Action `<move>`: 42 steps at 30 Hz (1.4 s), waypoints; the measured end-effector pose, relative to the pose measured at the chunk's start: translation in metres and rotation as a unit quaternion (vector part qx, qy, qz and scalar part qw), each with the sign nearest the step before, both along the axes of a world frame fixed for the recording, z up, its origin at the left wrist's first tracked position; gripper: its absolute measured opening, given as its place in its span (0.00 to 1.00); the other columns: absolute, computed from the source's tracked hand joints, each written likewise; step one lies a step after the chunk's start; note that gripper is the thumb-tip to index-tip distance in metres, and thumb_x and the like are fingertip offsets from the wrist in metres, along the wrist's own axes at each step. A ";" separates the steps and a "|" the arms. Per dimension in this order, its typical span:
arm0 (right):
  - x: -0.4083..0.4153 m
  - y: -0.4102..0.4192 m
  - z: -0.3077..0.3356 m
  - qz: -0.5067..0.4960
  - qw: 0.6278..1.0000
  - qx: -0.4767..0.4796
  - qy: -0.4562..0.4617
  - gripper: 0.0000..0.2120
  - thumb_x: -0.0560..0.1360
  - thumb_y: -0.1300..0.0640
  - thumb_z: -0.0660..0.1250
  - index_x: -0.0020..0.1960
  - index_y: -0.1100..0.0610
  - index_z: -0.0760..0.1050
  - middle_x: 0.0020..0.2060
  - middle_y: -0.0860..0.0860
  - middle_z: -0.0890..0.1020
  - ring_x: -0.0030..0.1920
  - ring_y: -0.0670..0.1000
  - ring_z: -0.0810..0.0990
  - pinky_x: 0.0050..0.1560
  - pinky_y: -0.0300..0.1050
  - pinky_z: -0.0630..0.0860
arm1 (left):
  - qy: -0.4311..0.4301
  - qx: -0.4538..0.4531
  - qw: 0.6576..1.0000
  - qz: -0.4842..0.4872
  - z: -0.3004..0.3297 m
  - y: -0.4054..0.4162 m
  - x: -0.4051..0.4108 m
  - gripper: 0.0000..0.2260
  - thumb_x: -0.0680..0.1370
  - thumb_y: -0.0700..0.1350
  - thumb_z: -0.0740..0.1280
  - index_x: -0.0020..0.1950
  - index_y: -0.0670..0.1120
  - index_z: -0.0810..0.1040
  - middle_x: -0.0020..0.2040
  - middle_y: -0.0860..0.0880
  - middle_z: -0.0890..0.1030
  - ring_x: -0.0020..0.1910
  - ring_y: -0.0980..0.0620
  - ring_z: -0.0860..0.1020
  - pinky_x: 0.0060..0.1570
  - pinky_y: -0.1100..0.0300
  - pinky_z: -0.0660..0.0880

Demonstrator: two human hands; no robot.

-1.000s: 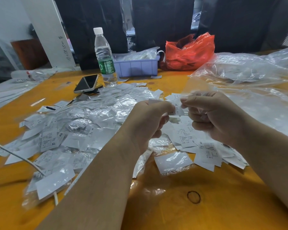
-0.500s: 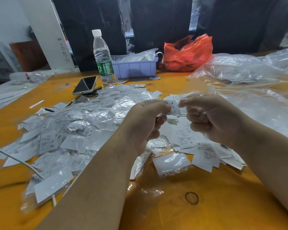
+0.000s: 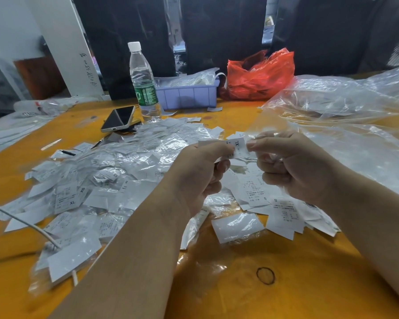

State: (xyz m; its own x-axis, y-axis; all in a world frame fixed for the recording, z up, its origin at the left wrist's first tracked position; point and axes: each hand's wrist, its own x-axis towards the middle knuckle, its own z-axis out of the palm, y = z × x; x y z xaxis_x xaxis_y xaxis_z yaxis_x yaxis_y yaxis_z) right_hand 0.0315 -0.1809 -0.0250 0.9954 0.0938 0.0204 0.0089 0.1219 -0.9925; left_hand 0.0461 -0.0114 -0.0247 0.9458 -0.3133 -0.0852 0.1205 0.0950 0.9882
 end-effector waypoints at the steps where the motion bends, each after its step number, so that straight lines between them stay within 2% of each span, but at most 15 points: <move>1: 0.000 0.000 0.000 -0.002 1.000 -0.003 -0.002 0.15 0.74 0.65 0.67 0.31 0.54 0.72 0.27 0.51 0.58 0.26 0.47 0.51 0.22 0.34 0.53 | 0.001 -0.002 1.000 0.002 0.000 0.000 0.000 0.10 0.77 0.40 0.66 0.35 0.47 0.74 0.26 0.51 0.69 0.23 0.55 0.59 0.21 0.65 0.56; 4: -0.001 0.000 0.000 -0.015 1.000 -0.020 -0.014 0.13 0.74 0.65 0.67 0.33 0.55 0.77 0.26 0.52 0.58 0.26 0.47 0.52 0.22 0.34 0.55 | 0.008 -0.005 1.000 0.008 0.000 -0.001 0.000 0.10 0.77 0.41 0.66 0.35 0.48 0.74 0.26 0.51 0.68 0.23 0.55 0.59 0.22 0.65 0.54; 7: -0.003 0.001 0.001 -0.023 0.998 -0.049 -0.031 0.07 0.74 0.66 0.68 0.38 0.59 0.76 0.22 0.48 0.62 0.21 0.44 0.57 0.21 0.34 0.57 | 0.017 -0.014 1.000 0.013 0.000 -0.001 0.000 0.10 0.77 0.40 0.66 0.35 0.47 0.73 0.26 0.51 0.68 0.23 0.55 0.59 0.21 0.65 0.54; 13: -0.004 0.003 0.000 -0.044 0.993 -0.101 -0.051 0.02 0.73 0.64 0.71 0.42 0.60 0.79 0.21 0.49 0.63 0.22 0.45 0.59 0.21 0.35 0.60 | 0.024 -0.028 0.999 0.038 0.000 -0.001 0.000 0.10 0.78 0.40 0.66 0.37 0.46 0.74 0.25 0.51 0.68 0.22 0.56 0.59 0.21 0.66 0.55; 16: -0.004 0.004 -0.002 -0.055 0.989 -0.126 -0.062 0.03 0.72 0.62 0.72 0.41 0.61 0.80 0.22 0.49 0.63 0.23 0.45 0.59 0.22 0.36 0.59 | 0.019 -0.021 0.999 0.042 -0.001 -0.002 -0.001 0.10 0.78 0.40 0.65 0.36 0.47 0.75 0.26 0.51 0.69 0.22 0.56 0.60 0.20 0.67 0.56; 21: -0.005 0.004 -0.002 -0.066 0.983 -0.147 -0.082 0.06 0.72 0.61 0.72 0.41 0.65 0.79 0.22 0.49 0.61 0.24 0.46 0.57 0.23 0.39 0.57 | -0.012 0.010 0.999 0.041 -0.003 -0.003 -0.001 0.14 0.76 0.39 0.68 0.30 0.47 0.73 0.24 0.52 0.69 0.20 0.57 0.61 0.20 0.68 0.59; 27: -0.004 0.006 -0.002 -0.078 0.990 -0.111 -0.047 0.08 0.73 0.60 0.72 0.45 0.66 0.78 0.25 0.52 0.62 0.25 0.46 0.58 0.22 0.36 0.58 | -0.016 0.028 0.999 0.026 -0.002 -0.003 -0.002 0.09 0.76 0.40 0.69 0.35 0.44 0.75 0.25 0.52 0.69 0.20 0.57 0.61 0.20 0.67 0.58; 31: -0.003 0.008 -0.002 -0.049 0.995 -0.090 -0.016 0.05 0.71 0.61 0.72 0.41 0.61 0.77 0.23 0.49 0.62 0.23 0.45 0.58 0.21 0.36 0.57 | -0.013 0.003 0.999 0.034 -0.002 -0.004 -0.001 0.13 0.76 0.40 0.69 0.32 0.47 0.76 0.25 0.51 0.69 0.20 0.57 0.61 0.20 0.68 0.58; 34: -0.004 0.008 -0.002 -0.012 0.998 -0.061 -0.004 0.07 0.70 0.60 0.71 0.36 0.59 0.76 0.23 0.48 0.60 0.21 0.45 0.57 0.20 0.35 0.56 | -0.005 -0.019 0.999 0.030 -0.001 -0.004 -0.001 0.12 0.77 0.40 0.69 0.33 0.47 0.75 0.25 0.52 0.69 0.20 0.57 0.61 0.20 0.68 0.58; 37: -0.004 0.008 0.000 0.006 0.999 -0.037 0.001 0.08 0.65 0.56 0.72 0.37 0.59 0.76 0.25 0.50 0.57 0.22 0.45 0.55 0.19 0.35 0.56 | 0.008 -0.044 0.999 0.024 -0.001 -0.003 -0.001 0.14 0.77 0.41 0.69 0.32 0.47 0.73 0.25 0.51 0.68 0.21 0.57 0.60 0.20 0.67 0.57; 42: -0.006 0.008 0.001 0.008 0.999 -0.030 -0.004 0.07 0.64 0.55 0.72 0.36 0.58 0.77 0.27 0.51 0.56 0.24 0.46 0.54 0.19 0.35 0.56 | 0.033 -0.079 0.996 0.022 0.001 -0.005 -0.001 0.09 0.78 0.41 0.68 0.38 0.47 0.73 0.25 0.53 0.68 0.21 0.57 0.59 0.20 0.66 0.56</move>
State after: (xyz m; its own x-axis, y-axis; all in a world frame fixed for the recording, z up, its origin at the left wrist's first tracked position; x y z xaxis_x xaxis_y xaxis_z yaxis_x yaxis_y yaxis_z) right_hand 0.0257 -0.1727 -0.0240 0.9936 0.1108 0.0214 0.0146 0.0615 -0.9980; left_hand 0.0448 -0.0159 -0.0237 0.9527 -0.2867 -0.1008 0.1772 0.2546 0.9507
